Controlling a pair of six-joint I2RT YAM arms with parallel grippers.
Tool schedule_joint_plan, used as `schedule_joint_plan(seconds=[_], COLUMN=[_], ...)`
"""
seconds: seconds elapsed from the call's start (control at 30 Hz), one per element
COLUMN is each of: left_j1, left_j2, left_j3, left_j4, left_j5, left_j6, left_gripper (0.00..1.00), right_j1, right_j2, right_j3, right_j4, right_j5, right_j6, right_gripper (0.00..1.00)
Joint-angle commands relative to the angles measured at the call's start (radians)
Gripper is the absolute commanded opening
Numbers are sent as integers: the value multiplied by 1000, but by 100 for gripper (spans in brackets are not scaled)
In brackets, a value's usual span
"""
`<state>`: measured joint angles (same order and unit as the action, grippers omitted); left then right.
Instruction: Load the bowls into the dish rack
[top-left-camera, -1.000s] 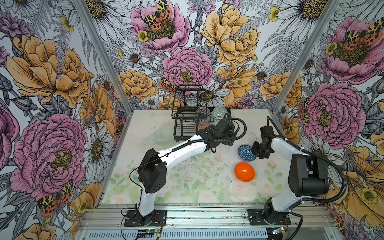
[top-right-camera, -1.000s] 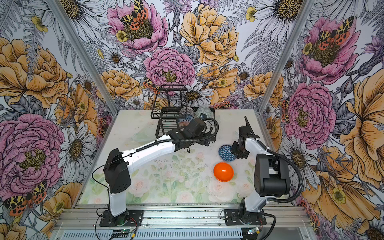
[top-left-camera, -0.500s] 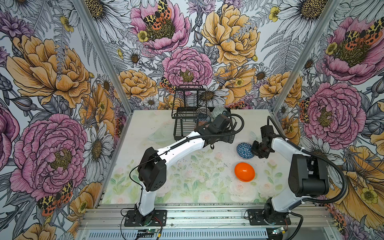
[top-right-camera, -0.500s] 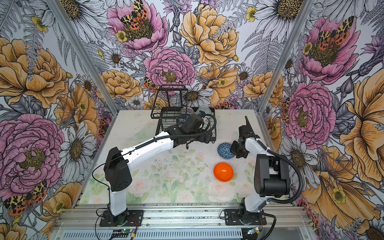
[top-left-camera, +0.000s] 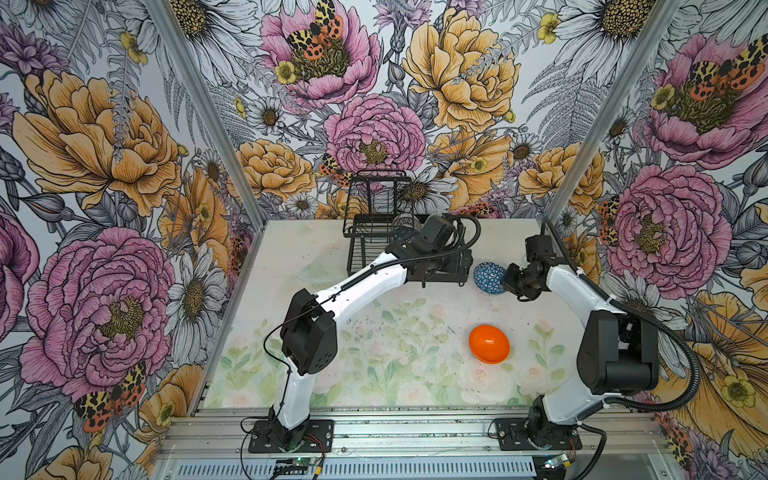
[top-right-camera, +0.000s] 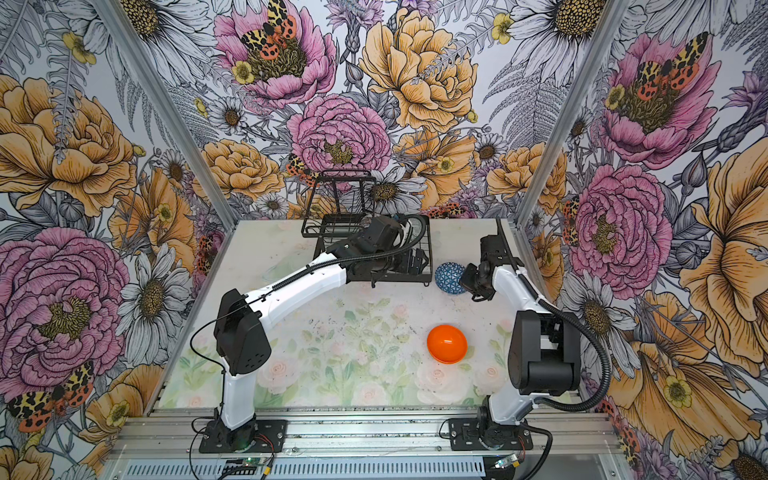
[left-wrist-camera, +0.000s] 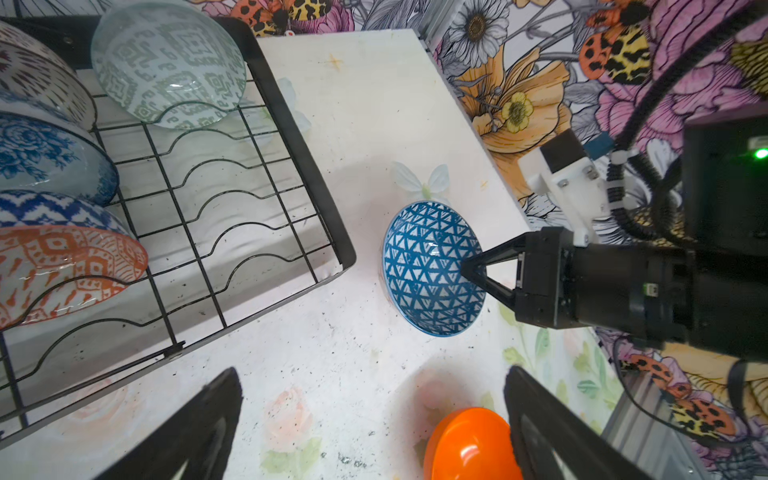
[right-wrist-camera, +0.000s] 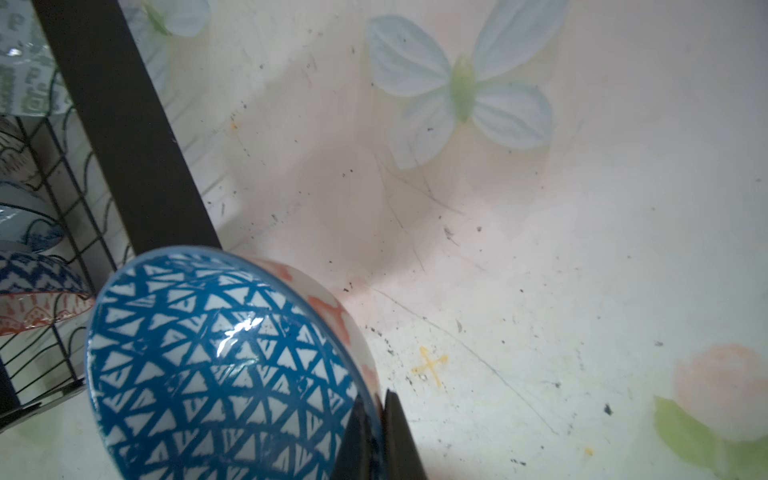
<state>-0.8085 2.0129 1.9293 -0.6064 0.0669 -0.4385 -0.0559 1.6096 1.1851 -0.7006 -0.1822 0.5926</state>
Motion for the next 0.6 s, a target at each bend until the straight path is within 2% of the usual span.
schedule_joint_plan(seconds=[0.0, 0.3, 0.57], left_j1=[40, 90, 92], left_j2=[35, 87, 116], left_j3=[73, 190, 236], left_j4=[-23, -39, -54], left_j5=[109, 161, 177], left_j6=[-113, -256, -283], left_gripper=[97, 90, 83], right_j1=[16, 74, 155], right_j2=[-52, -57, -58], right_j3=[82, 234, 337], right_j4=[26, 26, 25], right_j5=[-27, 37, 121], right_j6=[33, 50, 6], right_gripper=[1, 0, 0])
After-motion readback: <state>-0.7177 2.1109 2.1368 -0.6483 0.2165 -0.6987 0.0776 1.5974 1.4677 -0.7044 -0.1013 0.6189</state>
